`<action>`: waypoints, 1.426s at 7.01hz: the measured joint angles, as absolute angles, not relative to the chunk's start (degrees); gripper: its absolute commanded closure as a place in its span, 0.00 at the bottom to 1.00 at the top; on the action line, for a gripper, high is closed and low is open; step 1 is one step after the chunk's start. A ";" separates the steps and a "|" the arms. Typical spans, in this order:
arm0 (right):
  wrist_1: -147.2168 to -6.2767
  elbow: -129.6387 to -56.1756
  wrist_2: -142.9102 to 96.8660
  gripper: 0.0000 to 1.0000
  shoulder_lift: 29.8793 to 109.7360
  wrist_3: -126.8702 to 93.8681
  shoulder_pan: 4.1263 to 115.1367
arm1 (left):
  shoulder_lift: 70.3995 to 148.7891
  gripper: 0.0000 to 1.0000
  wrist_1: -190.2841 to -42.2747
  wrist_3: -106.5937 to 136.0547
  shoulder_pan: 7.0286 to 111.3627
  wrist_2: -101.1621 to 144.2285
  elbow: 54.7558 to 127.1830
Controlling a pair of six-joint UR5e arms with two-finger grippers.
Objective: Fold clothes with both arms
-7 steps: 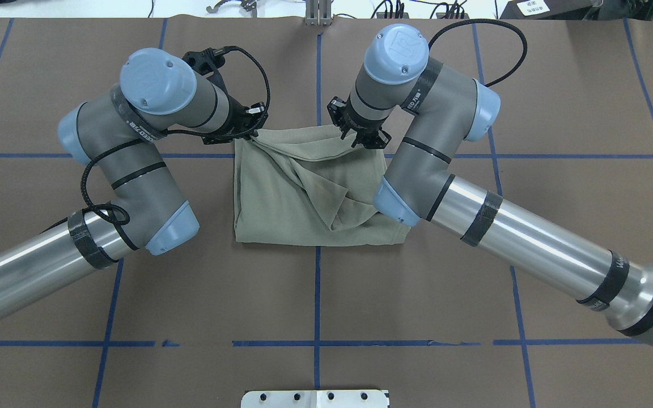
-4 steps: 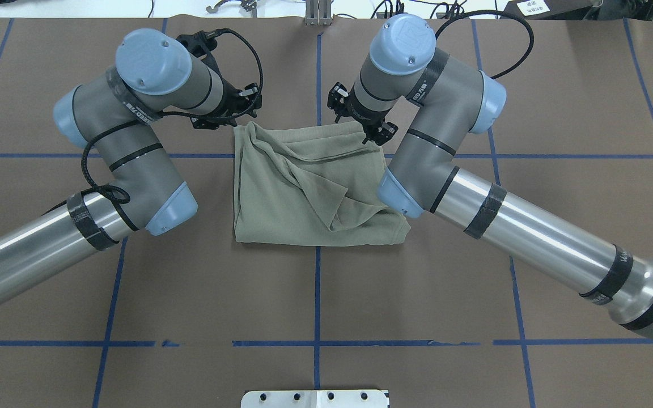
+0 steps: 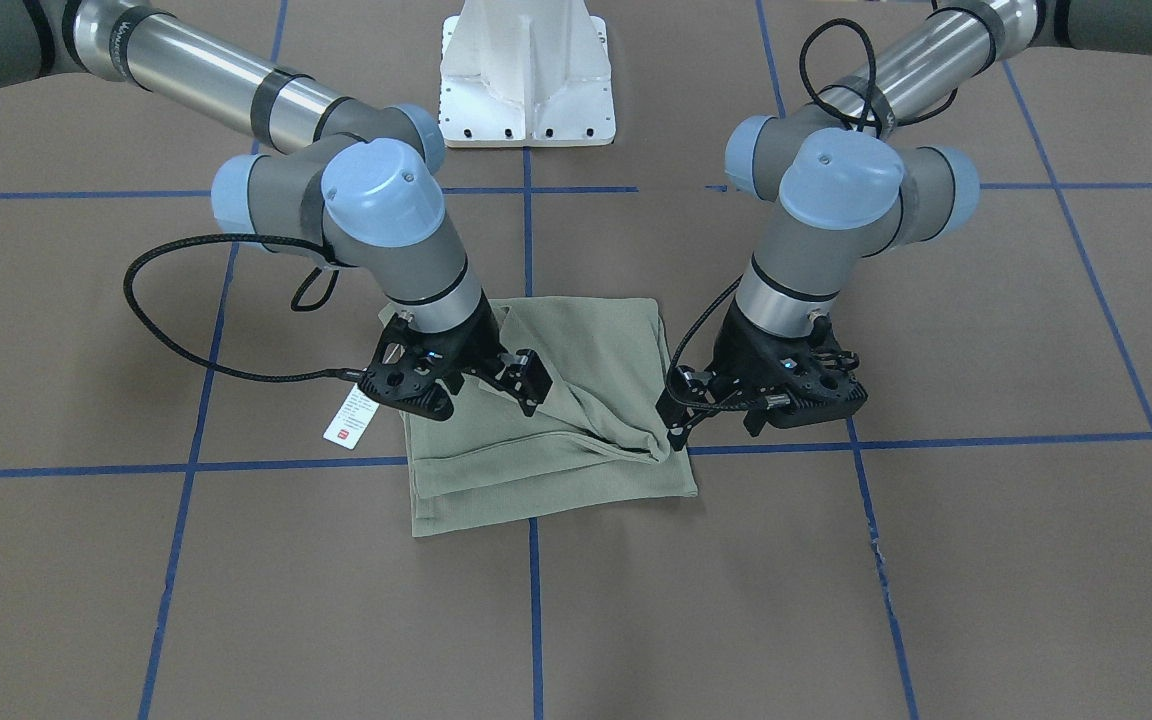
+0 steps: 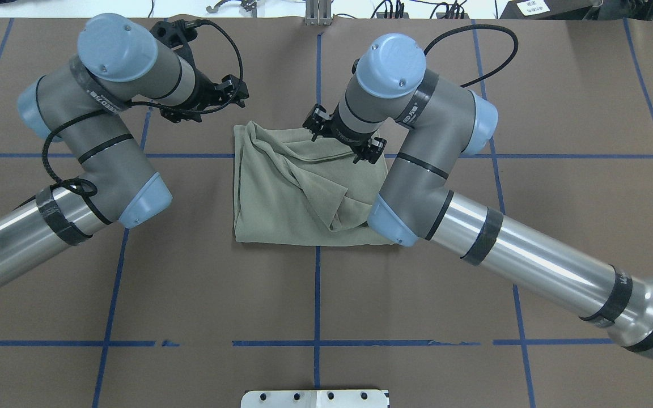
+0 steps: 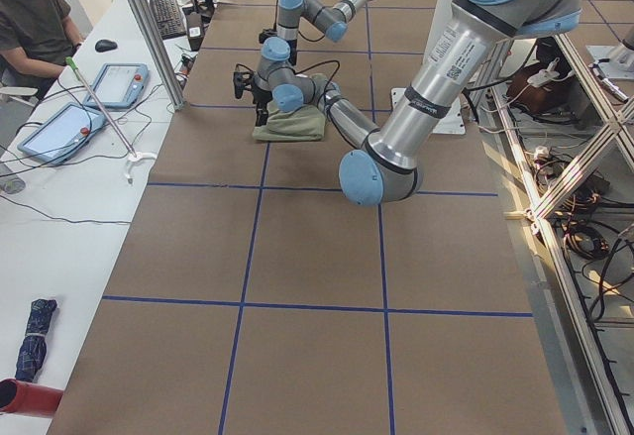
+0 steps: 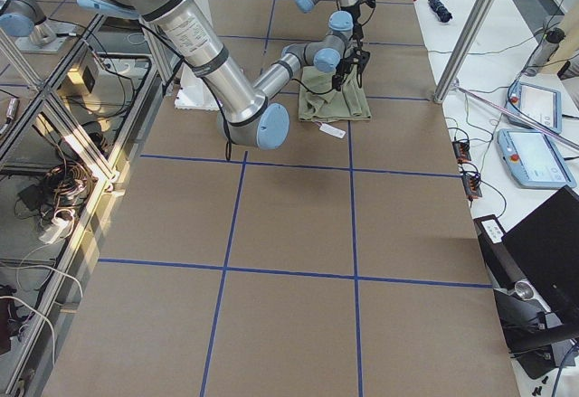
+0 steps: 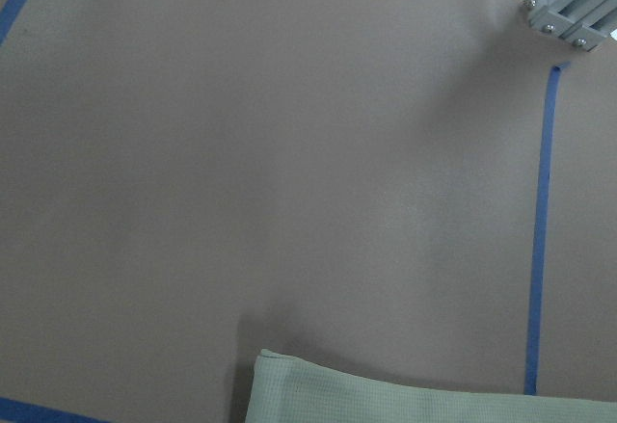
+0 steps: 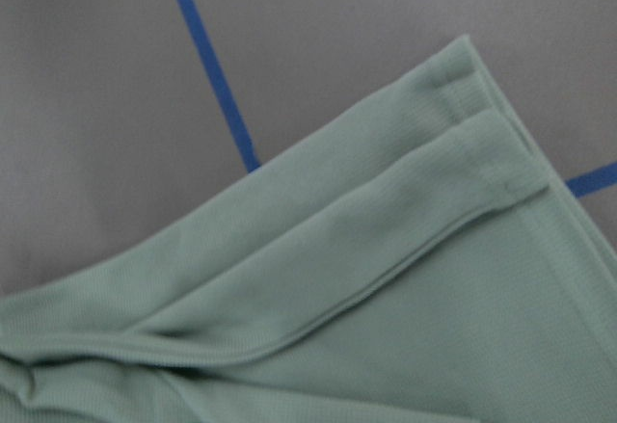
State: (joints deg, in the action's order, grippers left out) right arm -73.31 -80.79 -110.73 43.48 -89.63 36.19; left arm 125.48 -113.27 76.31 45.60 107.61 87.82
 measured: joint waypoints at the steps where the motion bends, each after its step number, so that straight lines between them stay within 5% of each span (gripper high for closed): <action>1: -74.81 -83.04 -107.49 0.04 44.49 -85.38 32.99 | 124.03 0.00 -113.25 75.12 45.89 107.70 89.22; 3: -80.10 -85.87 -100.53 0.16 46.31 -75.66 27.10 | 122.88 0.00 -113.48 74.44 46.10 107.75 89.99; 5: -82.11 -86.69 -98.56 0.41 47.18 -71.98 25.24 | 122.47 0.00 -113.72 74.36 46.13 107.75 90.07; 10: -88.63 -91.68 -97.31 0.45 47.19 -67.71 24.52 | 122.00 0.00 -114.01 74.42 46.06 107.70 89.80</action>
